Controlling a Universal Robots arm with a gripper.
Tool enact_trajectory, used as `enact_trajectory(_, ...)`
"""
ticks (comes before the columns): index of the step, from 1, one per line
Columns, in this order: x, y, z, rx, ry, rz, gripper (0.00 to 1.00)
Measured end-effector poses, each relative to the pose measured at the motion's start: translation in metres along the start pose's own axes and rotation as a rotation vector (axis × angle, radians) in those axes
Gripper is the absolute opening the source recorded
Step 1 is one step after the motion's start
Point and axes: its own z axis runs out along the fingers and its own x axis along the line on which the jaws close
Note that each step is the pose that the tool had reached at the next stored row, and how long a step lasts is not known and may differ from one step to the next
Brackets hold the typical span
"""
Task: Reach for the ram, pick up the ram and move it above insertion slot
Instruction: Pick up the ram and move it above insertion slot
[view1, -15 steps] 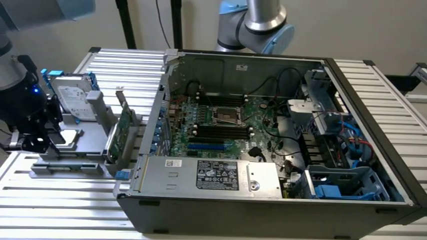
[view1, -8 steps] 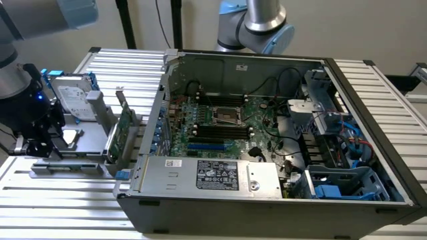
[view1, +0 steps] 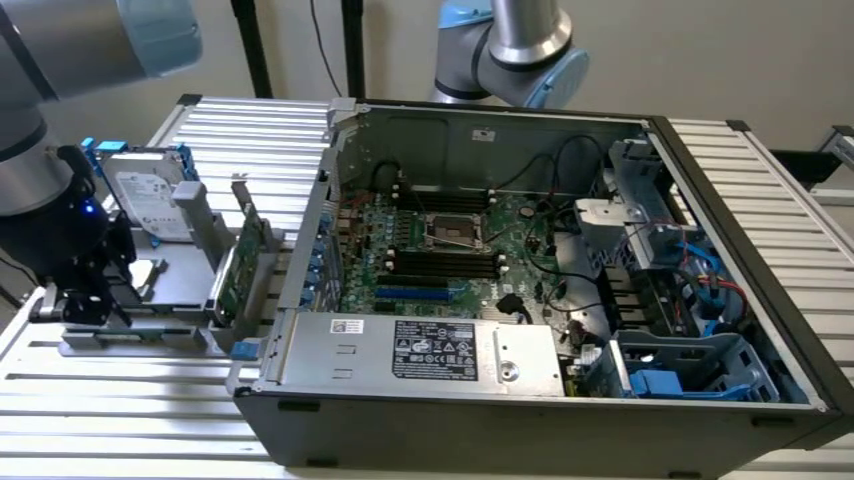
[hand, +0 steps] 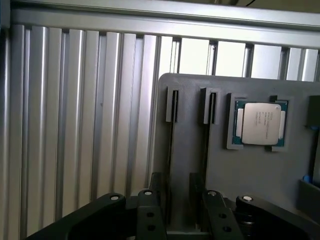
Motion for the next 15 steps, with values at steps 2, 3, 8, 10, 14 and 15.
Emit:
enact_trajectory(2,0.0,-0.0001,0.0036,0.0,0.0,0.0,0.36)
enact_trajectory(3,0.001,-0.0001,0.0055,0.0,0.0,0.0,0.36)
enact_trajectory(8,0.002,-0.0004,0.0146,0.0001,0.0,0.0,0.36)
enact_trajectory(10,0.002,-0.0004,0.0183,0.0,0.0,0.0,0.36)
enact_trajectory(14,0.003,-0.0004,0.0254,0.0,0.0,0.0,0.36)
enact_trajectory(15,0.003,-0.0004,0.0273,0.0001,0.0,0.0,0.36)
